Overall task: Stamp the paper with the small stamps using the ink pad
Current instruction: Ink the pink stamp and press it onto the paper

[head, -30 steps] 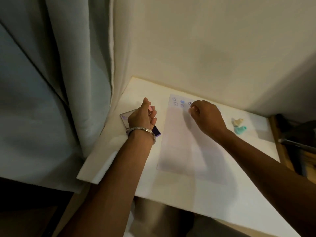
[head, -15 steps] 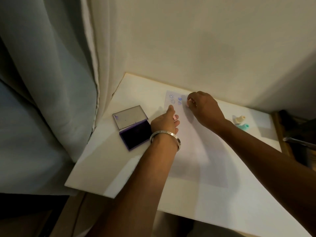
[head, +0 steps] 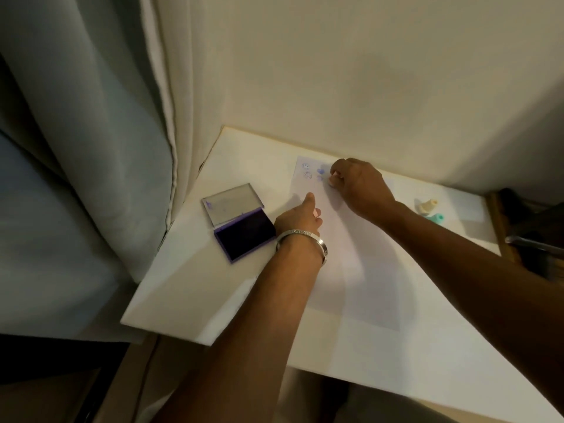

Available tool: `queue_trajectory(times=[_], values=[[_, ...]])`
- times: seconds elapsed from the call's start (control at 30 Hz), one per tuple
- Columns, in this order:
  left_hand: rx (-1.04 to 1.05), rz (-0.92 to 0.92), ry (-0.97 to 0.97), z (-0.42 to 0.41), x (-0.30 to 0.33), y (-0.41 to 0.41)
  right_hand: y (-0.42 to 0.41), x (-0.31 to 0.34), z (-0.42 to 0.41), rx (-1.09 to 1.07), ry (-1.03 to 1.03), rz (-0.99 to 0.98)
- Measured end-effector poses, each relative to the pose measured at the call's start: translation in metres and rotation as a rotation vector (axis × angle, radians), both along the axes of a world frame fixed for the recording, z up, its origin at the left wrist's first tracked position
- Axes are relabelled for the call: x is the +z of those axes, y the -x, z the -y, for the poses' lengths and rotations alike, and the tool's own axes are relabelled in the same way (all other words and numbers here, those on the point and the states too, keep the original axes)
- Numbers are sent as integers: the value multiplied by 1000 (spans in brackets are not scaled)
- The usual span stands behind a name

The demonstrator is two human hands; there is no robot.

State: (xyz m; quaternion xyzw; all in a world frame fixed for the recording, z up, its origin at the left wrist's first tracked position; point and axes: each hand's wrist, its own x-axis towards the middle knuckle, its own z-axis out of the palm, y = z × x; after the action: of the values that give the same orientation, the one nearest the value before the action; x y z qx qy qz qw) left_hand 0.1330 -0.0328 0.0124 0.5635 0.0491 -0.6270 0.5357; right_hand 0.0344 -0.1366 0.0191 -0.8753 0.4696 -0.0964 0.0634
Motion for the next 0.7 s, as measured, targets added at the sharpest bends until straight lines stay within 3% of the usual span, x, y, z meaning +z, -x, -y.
queue_trajectory(times=[0.3, 0.7], values=[[6, 13, 76, -7, 0, 0, 16, 23, -51, -42, -27, 192], [-124, -197, 248, -14, 5, 7, 36, 38, -99, -11, -147, 276]])
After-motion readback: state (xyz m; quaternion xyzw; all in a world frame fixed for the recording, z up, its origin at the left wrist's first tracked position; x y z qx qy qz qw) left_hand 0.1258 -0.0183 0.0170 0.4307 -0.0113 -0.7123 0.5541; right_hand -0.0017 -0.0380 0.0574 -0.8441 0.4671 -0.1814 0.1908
